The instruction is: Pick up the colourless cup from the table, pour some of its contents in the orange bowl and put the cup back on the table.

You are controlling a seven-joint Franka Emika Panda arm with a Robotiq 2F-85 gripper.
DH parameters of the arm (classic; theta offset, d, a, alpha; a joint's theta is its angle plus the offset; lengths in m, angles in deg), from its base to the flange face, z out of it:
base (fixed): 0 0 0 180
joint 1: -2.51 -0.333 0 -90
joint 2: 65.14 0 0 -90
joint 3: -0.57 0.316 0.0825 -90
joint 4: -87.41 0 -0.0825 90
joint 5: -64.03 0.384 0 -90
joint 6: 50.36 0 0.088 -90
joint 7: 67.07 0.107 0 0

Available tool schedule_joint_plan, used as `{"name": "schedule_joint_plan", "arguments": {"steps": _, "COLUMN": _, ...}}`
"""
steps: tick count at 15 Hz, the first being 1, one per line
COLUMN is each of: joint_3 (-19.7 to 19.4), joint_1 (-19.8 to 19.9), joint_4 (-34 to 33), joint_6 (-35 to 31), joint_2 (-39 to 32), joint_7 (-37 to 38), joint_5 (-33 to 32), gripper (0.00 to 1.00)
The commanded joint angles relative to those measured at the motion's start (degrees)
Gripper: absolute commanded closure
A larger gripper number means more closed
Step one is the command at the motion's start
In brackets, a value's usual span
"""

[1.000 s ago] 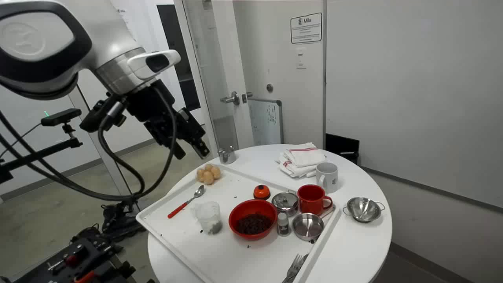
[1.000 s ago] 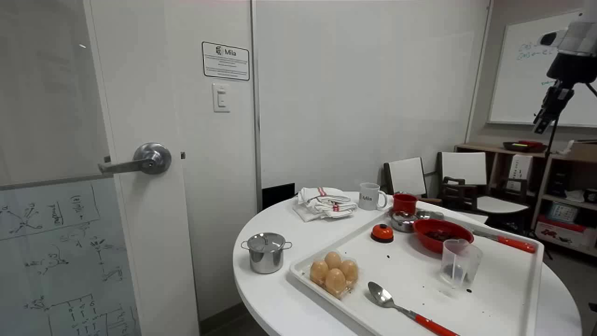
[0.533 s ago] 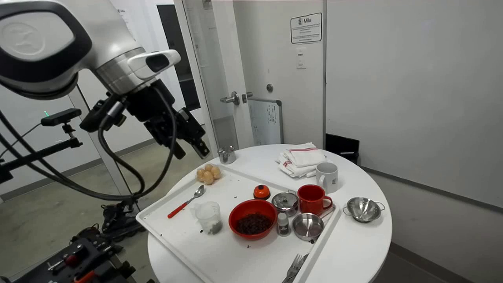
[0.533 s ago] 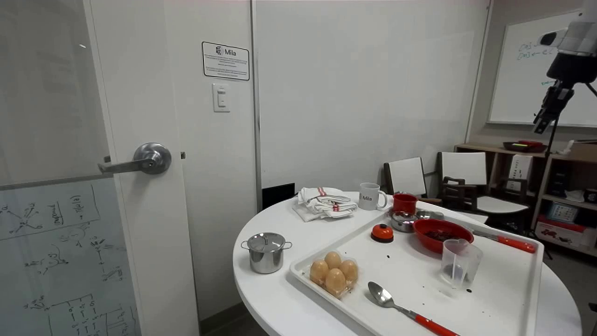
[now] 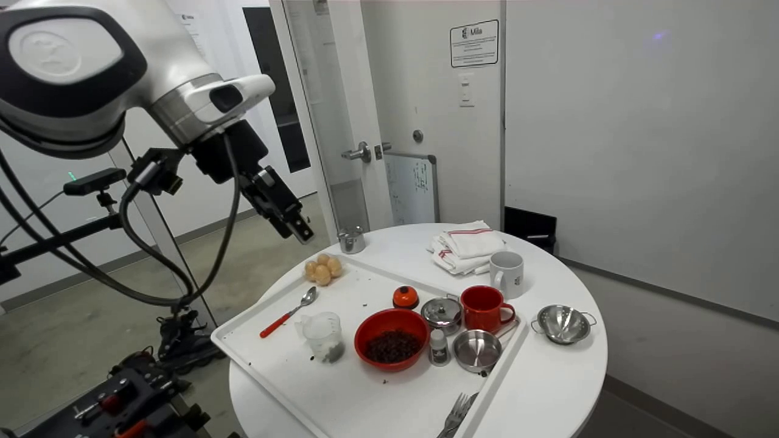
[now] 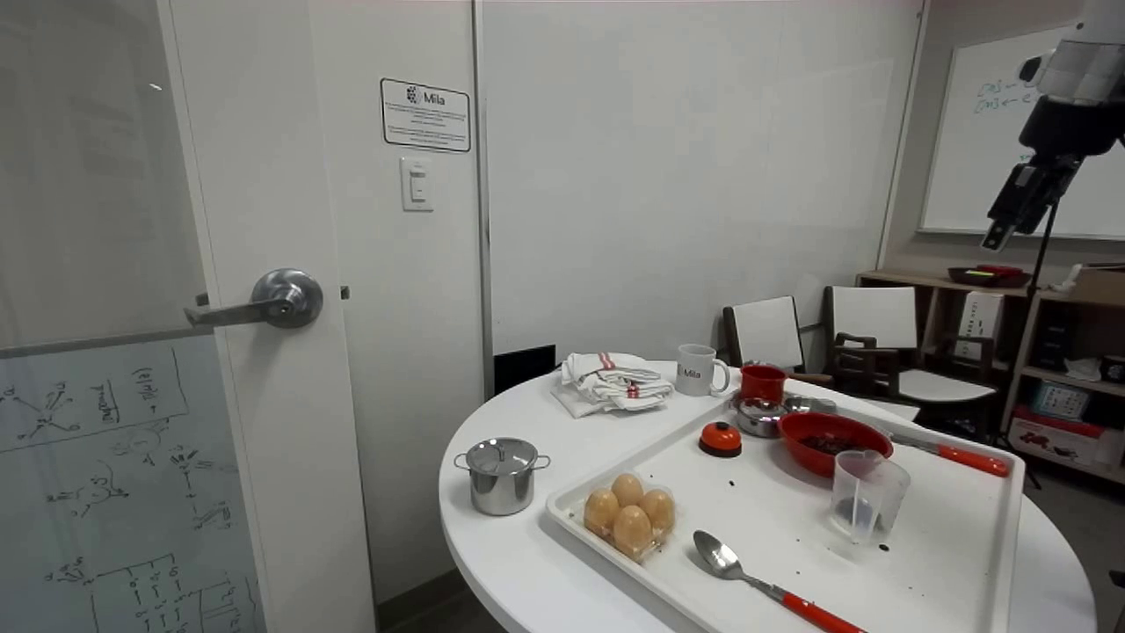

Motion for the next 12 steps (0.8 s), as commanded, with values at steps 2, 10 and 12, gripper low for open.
{"name": "schedule_joint_plan", "arguments": {"steps": 2, "joint_3": 8.7, "joint_1": 4.6, "joint_4": -2.6, "joint_6": 1.0, "joint_2": -3.6, "joint_7": 19.7, "joint_5": -2.5, "gripper": 0.00}}
{"name": "schedule_joint_plan", "arguments": {"steps": 10, "joint_3": 28.1, "joint_1": 14.2, "joint_4": -6.3, "joint_6": 7.0, "joint_2": -7.6, "joint_7": 53.0, "joint_5": -3.7, "gripper": 0.00}}
{"name": "schedule_joint_plan", "arguments": {"steps": 12, "joint_3": 32.8, "joint_1": 16.3, "joint_4": -7.8, "joint_6": 10.7, "joint_2": -8.7, "joint_7": 61.1, "joint_5": -4.3, "gripper": 0.00}}
